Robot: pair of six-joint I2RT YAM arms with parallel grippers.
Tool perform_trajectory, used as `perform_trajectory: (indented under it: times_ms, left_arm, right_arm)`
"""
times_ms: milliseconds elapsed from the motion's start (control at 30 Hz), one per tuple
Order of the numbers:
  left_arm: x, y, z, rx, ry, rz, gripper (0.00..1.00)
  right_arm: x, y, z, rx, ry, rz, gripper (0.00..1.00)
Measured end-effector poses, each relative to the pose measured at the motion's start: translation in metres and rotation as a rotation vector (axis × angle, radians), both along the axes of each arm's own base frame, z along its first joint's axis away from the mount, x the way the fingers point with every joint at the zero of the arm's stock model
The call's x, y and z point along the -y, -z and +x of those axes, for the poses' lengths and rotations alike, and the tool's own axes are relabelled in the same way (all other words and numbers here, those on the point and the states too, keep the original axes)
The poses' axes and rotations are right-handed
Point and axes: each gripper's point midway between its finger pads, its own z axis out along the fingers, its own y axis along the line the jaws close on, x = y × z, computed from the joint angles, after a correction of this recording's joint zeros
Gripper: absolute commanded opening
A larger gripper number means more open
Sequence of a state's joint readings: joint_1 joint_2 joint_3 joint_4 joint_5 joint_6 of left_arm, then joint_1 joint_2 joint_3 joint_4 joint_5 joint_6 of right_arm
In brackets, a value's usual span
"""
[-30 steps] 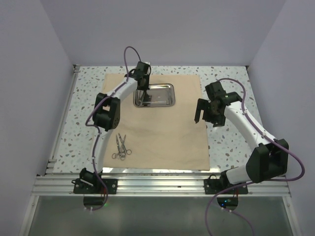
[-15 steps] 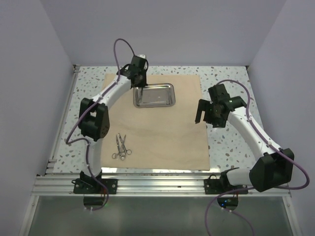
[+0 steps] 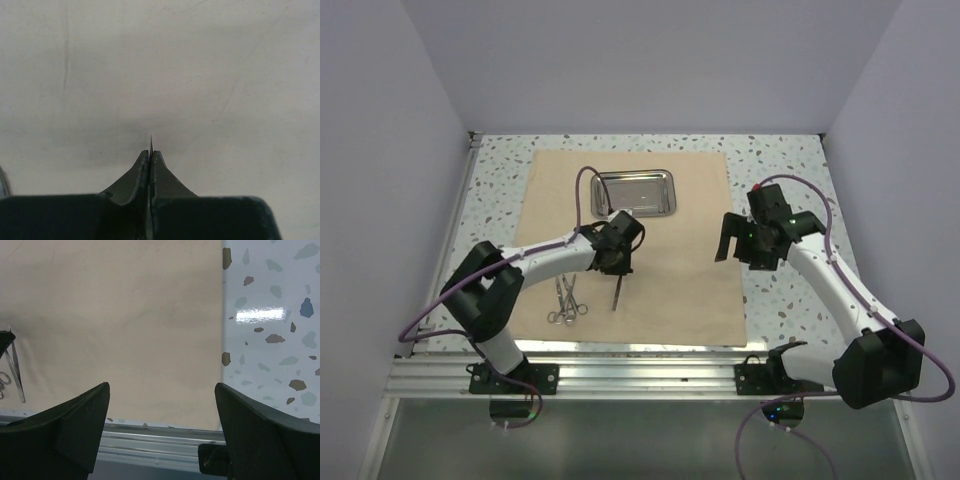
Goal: Open and lay out the surgical kit
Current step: Place the medical item in the surgical kit, then pick up the medical item from the container.
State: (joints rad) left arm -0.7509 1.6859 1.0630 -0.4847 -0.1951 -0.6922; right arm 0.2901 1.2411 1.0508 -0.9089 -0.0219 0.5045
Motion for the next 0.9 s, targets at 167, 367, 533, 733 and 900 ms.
perform_trajectory:
  times_ms: [167,367,533,733,900]
  left_arm:
    - [0.003,0.006,-0.005,-0.007,-0.050,-0.022,0.00]
    - [0.014,0.001,0.000,-0.011,-0.089,-0.050,0.58]
    - [0.033,-0.030,0.025,0.040,-0.081,-0.067,0.65]
    - [0.056,-0.119,0.098,0.245,-0.066,-0.105,0.62]
    - [0.032,-0.140,0.181,0.331,-0.135,-0.090,0.58]
  right_arm:
    - [0.001,-0.005,-0.002,0.020,-0.007,0.003,0.90]
    - [0.003,-0.009,-0.006,0.029,-0.014,0.000,0.90]
    - [0.004,-0.010,-0.008,0.031,-0.017,-0.007,0.90]
    - [0.009,-0.009,-0.009,0.031,-0.010,-0.030,0.90]
    - [0.011,-0.008,-0.008,0.029,-0.003,-0.042,0.90]
